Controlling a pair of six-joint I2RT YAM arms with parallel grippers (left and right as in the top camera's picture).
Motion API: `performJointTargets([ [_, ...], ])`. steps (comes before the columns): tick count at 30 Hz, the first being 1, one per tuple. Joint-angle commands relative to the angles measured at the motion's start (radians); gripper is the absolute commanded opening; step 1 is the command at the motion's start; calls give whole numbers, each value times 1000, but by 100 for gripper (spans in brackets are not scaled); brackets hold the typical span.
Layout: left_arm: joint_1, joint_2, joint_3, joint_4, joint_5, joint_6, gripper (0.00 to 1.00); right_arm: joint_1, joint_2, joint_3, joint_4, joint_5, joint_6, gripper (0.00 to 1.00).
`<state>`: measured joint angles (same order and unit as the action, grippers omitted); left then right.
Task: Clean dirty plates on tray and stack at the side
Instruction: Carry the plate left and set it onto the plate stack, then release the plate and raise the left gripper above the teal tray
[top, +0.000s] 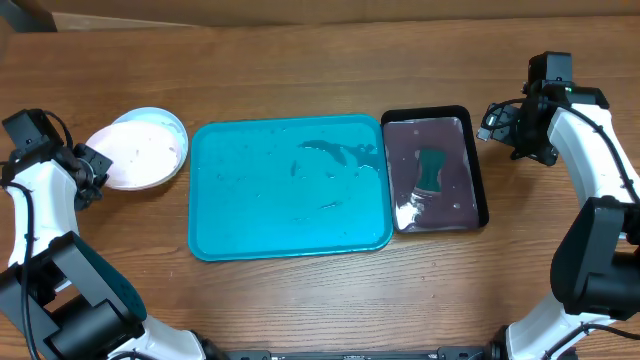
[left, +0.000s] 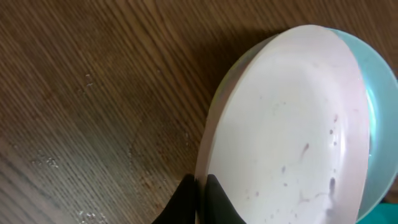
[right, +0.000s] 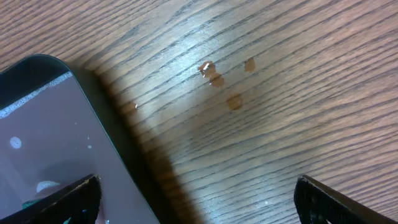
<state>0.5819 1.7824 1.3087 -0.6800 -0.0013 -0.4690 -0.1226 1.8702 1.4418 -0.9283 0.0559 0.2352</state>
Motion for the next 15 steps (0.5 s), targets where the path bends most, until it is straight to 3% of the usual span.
performJointTargets([
  [1,-15,-17,-9,8,39,2,7,3,-12,18,3,2,3,100],
  [5,-30,-15,-13,19,39,1,10,3,-12,18,3,2,3,100],
  [8,-44,-10,-13,28,40,1,30,3,-12,18,3,2,3,100],
  [9,-55,-7,-13,28,45,8,41,3,-12,18,3,2,3,100],
  [11,-67,-7,-11,35,104,66,56,3,-12,18,3,2,3,100],
  [13,-89,-8,2,36,290,177,72,3,-12,18,3,2,3,100],
  [15,-113,-8,10,47,431,245,74,3,-12,18,3,2,3,100],
])
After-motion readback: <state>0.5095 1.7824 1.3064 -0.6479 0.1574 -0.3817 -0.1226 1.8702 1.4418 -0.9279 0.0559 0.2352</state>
